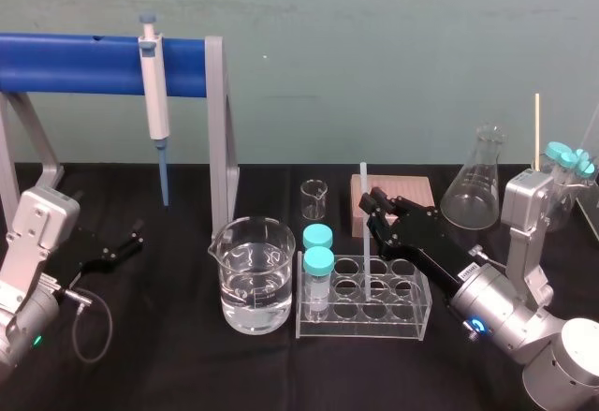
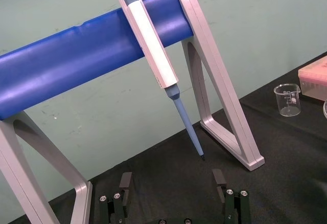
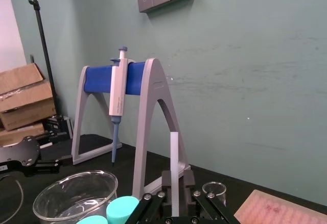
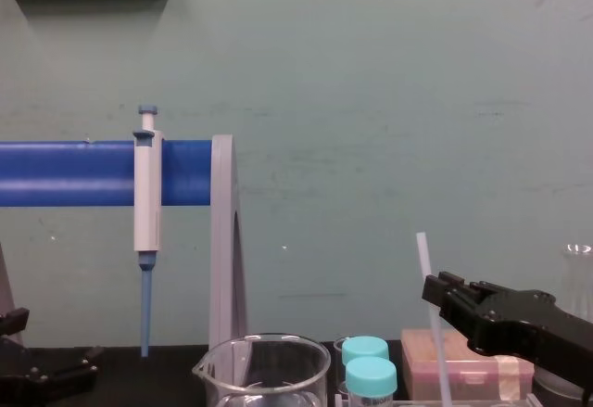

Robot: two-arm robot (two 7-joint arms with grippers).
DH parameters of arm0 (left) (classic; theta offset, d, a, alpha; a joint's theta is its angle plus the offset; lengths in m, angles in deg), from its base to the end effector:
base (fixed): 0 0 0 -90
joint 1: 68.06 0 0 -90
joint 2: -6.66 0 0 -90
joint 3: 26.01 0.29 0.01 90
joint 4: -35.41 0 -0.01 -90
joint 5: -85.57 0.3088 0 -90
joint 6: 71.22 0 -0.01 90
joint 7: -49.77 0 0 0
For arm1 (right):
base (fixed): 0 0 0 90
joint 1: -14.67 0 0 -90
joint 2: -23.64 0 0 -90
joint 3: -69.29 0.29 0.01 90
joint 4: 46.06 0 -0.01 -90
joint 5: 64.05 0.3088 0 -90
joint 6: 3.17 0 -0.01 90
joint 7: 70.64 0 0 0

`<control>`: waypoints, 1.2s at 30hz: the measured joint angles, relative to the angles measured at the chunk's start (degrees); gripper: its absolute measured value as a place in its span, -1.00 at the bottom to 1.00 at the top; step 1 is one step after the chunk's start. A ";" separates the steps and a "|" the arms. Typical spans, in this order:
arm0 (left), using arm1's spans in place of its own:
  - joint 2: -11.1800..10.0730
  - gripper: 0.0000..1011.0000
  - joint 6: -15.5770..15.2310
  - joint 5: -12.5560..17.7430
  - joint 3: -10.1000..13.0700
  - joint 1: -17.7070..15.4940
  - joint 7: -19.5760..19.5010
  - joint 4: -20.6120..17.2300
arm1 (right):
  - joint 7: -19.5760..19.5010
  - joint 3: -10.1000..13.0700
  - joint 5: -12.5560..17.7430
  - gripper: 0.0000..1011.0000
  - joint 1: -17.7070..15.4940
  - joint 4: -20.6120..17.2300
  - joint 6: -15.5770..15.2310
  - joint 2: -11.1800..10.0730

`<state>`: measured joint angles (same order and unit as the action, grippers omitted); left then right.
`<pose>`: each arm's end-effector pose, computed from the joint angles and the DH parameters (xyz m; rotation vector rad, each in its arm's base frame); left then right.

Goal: Pick up the stirring rod with one hand, then place it down.

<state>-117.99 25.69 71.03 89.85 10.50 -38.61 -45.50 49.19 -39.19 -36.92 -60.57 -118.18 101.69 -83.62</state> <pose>0.3581 0.0827 -0.3022 0.3043 -0.2855 1.2479 0.3888 -0.0242 -0.3176 0.1612 -0.0347 -0.8697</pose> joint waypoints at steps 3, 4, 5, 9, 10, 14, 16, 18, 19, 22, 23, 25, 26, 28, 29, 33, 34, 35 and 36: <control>0.00 0.98 0.00 0.00 0.00 0.00 0.00 0.00 | 0.05 -0.01 0.08 -0.59 0.01 -0.02 -0.03 -0.02; 0.00 0.98 0.00 0.00 0.00 0.00 0.00 0.00 | 0.06 -0.02 0.09 -0.54 0.02 -0.02 -0.03 -0.02; 0.00 0.98 0.00 0.00 0.00 0.00 0.00 0.00 | 0.09 -0.02 0.11 -0.43 0.03 -0.02 -0.03 -0.03; 0.00 0.98 0.00 0.00 0.00 0.00 0.00 0.00 | 0.17 -0.02 0.16 -0.21 0.04 -0.02 -0.04 -0.05; 0.00 0.98 0.00 0.00 0.00 0.00 0.00 0.00 | 0.19 -0.02 0.17 -0.15 0.06 -0.02 -0.04 -0.06; 0.00 0.98 0.00 0.00 0.00 0.00 0.00 0.00 | 0.21 -0.03 0.18 0.08 0.07 -0.02 -0.04 -0.07; 0.00 0.98 0.00 0.00 0.00 0.00 0.00 0.00 | 0.23 -0.03 0.20 0.25 0.07 -0.02 -0.04 -0.07; 0.00 0.98 0.00 0.00 0.00 0.00 0.00 0.01 | 0.23 -0.03 0.20 0.34 0.07 -0.02 -0.04 -0.07; 0.00 0.98 0.00 0.00 0.00 0.00 0.00 0.00 | 0.24 -0.03 0.21 0.41 0.08 -0.02 -0.04 -0.07; 0.00 0.98 0.00 0.00 0.00 0.00 0.00 0.00 | 0.25 -0.02 0.23 0.60 0.08 -0.02 -0.04 -0.07; 0.00 0.98 0.00 0.00 0.00 0.00 0.00 0.00 | 0.26 -0.03 0.23 0.71 0.08 -0.02 -0.04 -0.07; 0.00 0.98 0.00 0.00 0.00 0.00 0.00 0.00 | 0.27 -0.03 0.24 0.78 0.08 -0.02 -0.04 -0.07; 0.00 0.98 0.00 0.00 0.00 0.00 0.00 0.00 | 0.27 -0.02 0.24 0.81 0.08 -0.02 -0.04 -0.07; 0.00 0.98 0.00 0.00 0.00 0.00 0.00 0.00 | 0.28 -0.03 0.24 0.93 0.08 -0.02 -0.03 -0.07; 0.00 0.98 0.00 0.00 0.00 0.00 0.00 0.00 | 0.29 -0.03 0.25 0.98 0.08 -0.02 -0.03 -0.07; 0.00 0.98 0.00 0.00 0.00 0.00 0.00 0.00 | -0.07 0.30 0.17 0.98 0.01 -1.14 -0.64 -0.36; 0.00 0.98 0.00 0.00 0.00 0.00 0.00 0.00 | -1.06 0.80 0.03 0.98 -0.18 -2.11 -1.32 -0.63; 0.00 0.98 0.00 0.00 0.00 0.00 0.00 0.00 | -1.67 1.13 -0.13 0.98 -0.33 -2.74 -1.72 -0.77; 0.00 0.98 0.00 0.00 0.00 0.00 0.00 0.00 | -2.54 1.50 -0.27 0.98 -0.50 -3.37 -2.14 -0.88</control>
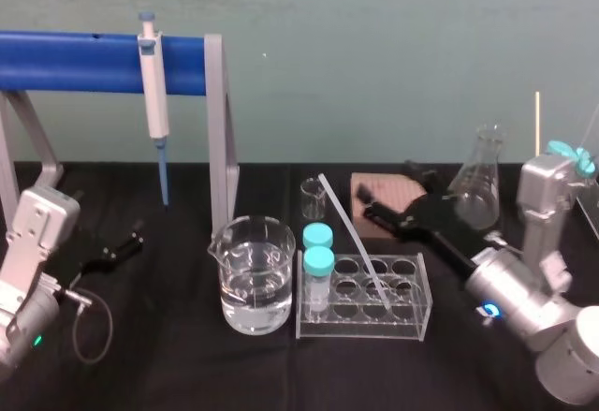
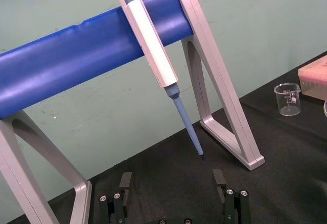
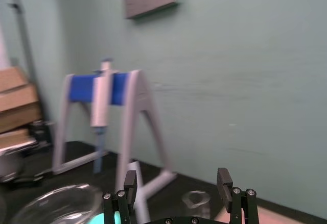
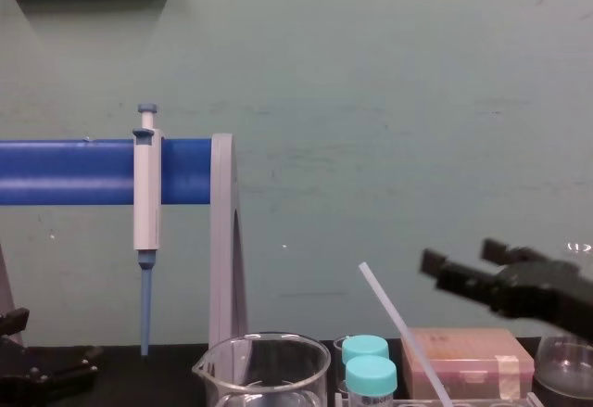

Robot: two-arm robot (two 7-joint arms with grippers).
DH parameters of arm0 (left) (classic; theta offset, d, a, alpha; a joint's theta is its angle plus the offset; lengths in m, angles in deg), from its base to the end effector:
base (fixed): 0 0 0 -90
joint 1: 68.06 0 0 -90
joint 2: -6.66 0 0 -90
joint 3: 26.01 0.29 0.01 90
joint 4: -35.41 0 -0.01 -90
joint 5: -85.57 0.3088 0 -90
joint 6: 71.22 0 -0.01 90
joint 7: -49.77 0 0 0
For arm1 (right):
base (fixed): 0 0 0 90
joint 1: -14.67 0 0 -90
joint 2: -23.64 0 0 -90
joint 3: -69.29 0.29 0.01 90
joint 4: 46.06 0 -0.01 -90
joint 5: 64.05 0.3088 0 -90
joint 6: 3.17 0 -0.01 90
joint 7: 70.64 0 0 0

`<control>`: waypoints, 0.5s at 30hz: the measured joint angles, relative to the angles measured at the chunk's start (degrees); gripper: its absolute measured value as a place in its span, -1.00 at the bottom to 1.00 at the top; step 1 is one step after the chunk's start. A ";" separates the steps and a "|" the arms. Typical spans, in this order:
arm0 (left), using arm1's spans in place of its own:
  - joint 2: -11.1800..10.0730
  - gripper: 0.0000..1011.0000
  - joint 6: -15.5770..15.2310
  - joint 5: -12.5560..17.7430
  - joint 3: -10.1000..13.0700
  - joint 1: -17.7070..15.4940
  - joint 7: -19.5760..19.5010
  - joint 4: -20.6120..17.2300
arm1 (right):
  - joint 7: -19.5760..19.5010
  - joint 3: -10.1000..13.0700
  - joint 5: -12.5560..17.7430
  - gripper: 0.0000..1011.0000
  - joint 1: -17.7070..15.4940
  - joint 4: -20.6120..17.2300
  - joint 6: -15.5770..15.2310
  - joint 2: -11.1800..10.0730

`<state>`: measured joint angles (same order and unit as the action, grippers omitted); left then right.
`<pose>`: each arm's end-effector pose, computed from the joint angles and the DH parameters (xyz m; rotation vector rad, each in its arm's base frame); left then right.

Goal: Pick up the stirring rod with one hand, then place it down.

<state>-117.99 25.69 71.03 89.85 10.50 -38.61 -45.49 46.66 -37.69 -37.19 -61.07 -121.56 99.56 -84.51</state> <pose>0.3581 0.0827 -0.3022 0.3045 -0.2854 1.2480 0.3889 -0.0307 -0.3007 0.1639 -0.0507 -0.9148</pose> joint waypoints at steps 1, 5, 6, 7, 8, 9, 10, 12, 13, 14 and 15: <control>0.00 0.98 0.00 0.00 0.00 0.00 0.00 0.00 | -2.01 0.97 -0.46 0.98 -0.51 -1.38 -0.97 -0.24; 0.00 0.98 0.00 0.00 0.00 0.00 0.00 0.00 | -8.29 3.80 -2.18 0.98 -2.22 -4.33 -3.59 -0.46; 0.00 0.98 0.00 0.00 0.00 0.00 0.00 0.00 | -9.56 4.38 -2.53 0.98 -2.58 -4.72 -4.06 -0.45; 0.00 0.98 0.00 0.00 0.00 0.00 0.00 0.00 | -11.84 5.38 -3.28 0.98 -3.27 -5.21 -4.92 -0.40; 0.00 0.98 0.00 0.00 0.00 0.00 0.00 0.00 | -12.95 5.85 -3.73 0.98 -3.57 -5.38 -5.34 -0.36; 0.00 0.98 0.00 0.00 0.00 0.00 0.00 0.00 | -14.00 6.29 -4.17 0.98 -3.90 -5.48 -5.73 -0.32; 0.00 0.98 0.00 0.00 0.00 0.01 0.00 0.00 | -15.68 7.00 -4.96 0.98 -4.48 -5.53 -6.41 -0.20; 0.00 0.98 0.00 0.00 0.00 0.00 0.00 0.00 | -17.14 7.54 -5.64 0.98 -4.97 -5.41 -7.03 -0.03; 0.00 0.98 0.00 0.00 0.00 0.00 0.00 0.00 | -17.59 7.73 -5.86 0.98 -5.11 -5.28 -7.25 0.05; 0.00 0.98 0.00 0.00 0.00 0.00 0.00 0.00 | -18.53 8.11 -6.34 0.98 -5.43 -4.86 -7.77 0.30; 0.00 0.98 0.00 0.00 0.00 0.00 0.00 0.00 | -18.84 8.25 -6.54 0.98 -5.55 -4.63 -8.00 0.42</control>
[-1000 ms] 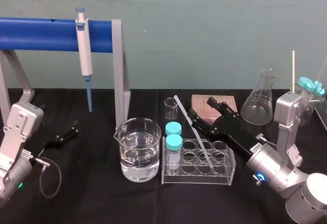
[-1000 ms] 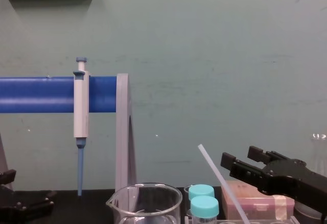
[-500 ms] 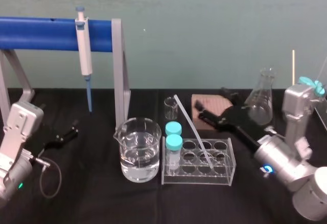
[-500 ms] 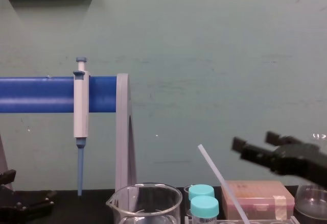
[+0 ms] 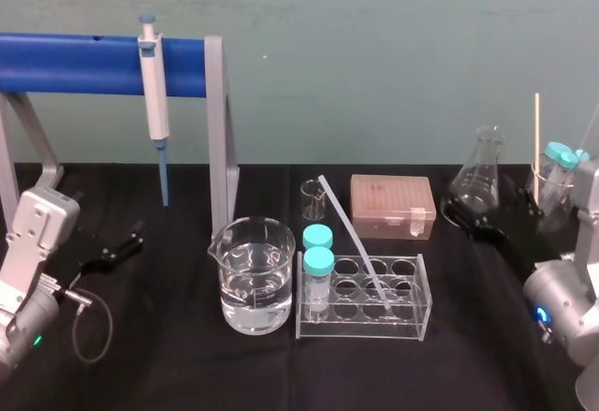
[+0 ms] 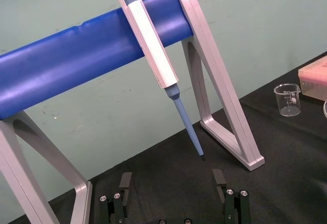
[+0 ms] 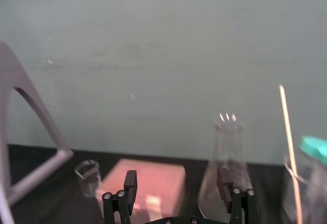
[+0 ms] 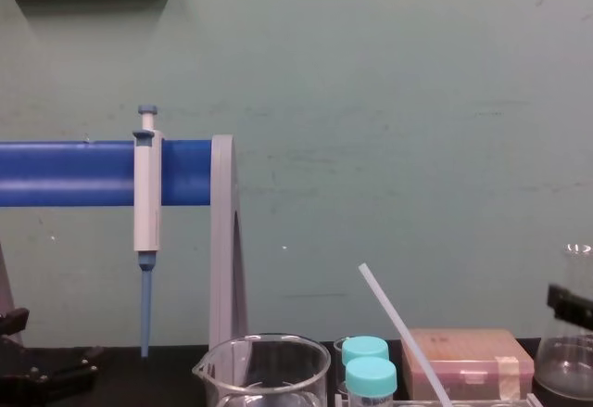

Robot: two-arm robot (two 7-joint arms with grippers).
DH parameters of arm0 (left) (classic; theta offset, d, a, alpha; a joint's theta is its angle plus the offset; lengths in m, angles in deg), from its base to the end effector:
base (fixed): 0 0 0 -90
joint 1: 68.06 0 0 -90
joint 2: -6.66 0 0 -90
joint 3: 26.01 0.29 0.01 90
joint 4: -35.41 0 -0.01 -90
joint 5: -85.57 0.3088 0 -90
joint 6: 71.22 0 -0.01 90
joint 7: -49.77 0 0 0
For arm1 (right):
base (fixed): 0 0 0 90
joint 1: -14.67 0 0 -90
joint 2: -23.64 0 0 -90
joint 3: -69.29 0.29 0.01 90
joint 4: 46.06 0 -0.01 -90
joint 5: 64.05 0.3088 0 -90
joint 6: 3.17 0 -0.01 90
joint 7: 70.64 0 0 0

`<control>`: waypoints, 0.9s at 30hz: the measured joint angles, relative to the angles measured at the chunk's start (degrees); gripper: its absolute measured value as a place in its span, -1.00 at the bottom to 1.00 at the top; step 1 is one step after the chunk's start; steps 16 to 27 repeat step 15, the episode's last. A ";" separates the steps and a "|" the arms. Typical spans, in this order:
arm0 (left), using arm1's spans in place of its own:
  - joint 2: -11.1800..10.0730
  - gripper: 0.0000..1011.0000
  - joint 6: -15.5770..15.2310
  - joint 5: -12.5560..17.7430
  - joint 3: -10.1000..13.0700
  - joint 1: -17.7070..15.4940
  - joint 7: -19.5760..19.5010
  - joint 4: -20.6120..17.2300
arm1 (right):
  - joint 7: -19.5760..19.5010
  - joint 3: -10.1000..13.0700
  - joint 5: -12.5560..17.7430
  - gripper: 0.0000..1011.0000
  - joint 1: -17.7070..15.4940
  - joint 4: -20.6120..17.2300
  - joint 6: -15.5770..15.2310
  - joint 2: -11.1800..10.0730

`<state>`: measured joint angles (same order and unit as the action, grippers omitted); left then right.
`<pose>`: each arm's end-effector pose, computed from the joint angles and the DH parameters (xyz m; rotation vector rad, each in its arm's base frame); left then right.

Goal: Pick up the stirring rod with one hand, then place it down.

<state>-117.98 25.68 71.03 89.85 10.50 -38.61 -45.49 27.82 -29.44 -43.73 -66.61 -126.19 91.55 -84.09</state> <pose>0.3581 0.0827 -0.3022 0.3045 -0.2852 1.2480 0.3684 -0.0614 -0.2994 0.0392 0.0020 -1.3344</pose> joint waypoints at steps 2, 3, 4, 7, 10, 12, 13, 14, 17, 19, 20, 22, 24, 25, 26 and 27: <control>0.00 0.98 0.00 0.00 0.00 0.00 0.00 0.00 | -0.49 0.27 -0.48 0.98 -0.17 0.88 -0.71 0.32; 0.00 0.98 0.00 0.00 0.00 0.00 0.00 0.00 | -0.61 0.33 -0.65 0.98 -0.18 1.19 -0.96 0.43; 0.00 0.98 0.00 0.00 0.00 0.00 0.00 0.00 | -0.72 0.39 -0.79 0.98 -0.19 1.49 -1.18 0.53; 0.00 0.98 0.00 0.00 0.00 0.00 0.00 0.00 | -0.71 0.38 -0.79 0.98 -0.20 1.44 -1.21 0.52; 0.00 0.98 0.00 0.00 0.00 0.00 0.00 0.00 | -0.69 0.33 -0.75 0.98 -0.19 1.34 -1.15 0.47; -0.01 0.98 0.00 0.00 0.00 0.00 0.00 0.00 | -0.69 0.30 -0.72 0.98 -0.18 1.30 -1.09 0.45; 0.00 0.98 0.00 0.00 0.00 0.00 0.00 0.00 | -0.68 0.28 -0.68 0.98 -0.17 1.26 -1.03 0.43; 0.00 0.98 0.00 0.00 0.00 0.00 0.00 0.00 | -0.67 0.27 -0.66 0.98 -0.17 1.23 -1.01 0.42; 0.00 0.98 0.00 0.00 0.00 0.00 0.00 0.00 | -0.64 0.25 -0.63 0.98 -0.16 1.19 -0.97 0.40; 0.00 0.98 0.00 0.00 0.00 0.00 0.00 0.00 | -0.64 0.25 -0.63 0.98 -0.16 1.19 -0.97 0.40; 0.00 0.98 0.00 0.00 0.00 0.00 0.00 0.00 | -0.64 0.25 -0.63 0.98 -0.16 1.19 -0.97 0.40; 0.00 0.98 0.00 0.00 0.00 0.00 0.00 0.00 | -0.64 0.25 -0.63 0.98 -0.16 1.19 -0.97 0.40; 0.00 0.98 0.00 0.00 0.00 0.00 0.00 0.00 | -0.64 0.25 -0.63 0.98 -0.16 1.19 -0.97 0.40; 0.00 0.98 0.00 0.00 0.00 0.00 0.00 0.00 | -0.64 0.25 -0.63 0.98 -0.16 1.19 -0.97 0.40; 0.00 0.98 0.00 0.00 0.00 0.00 0.00 0.00 | -0.64 0.25 -0.63 0.98 -0.16 1.19 -0.97 0.40; 0.00 0.98 0.00 0.00 0.00 0.00 0.00 0.00 | -0.64 0.25 -0.63 0.98 -0.16 1.19 -0.97 0.40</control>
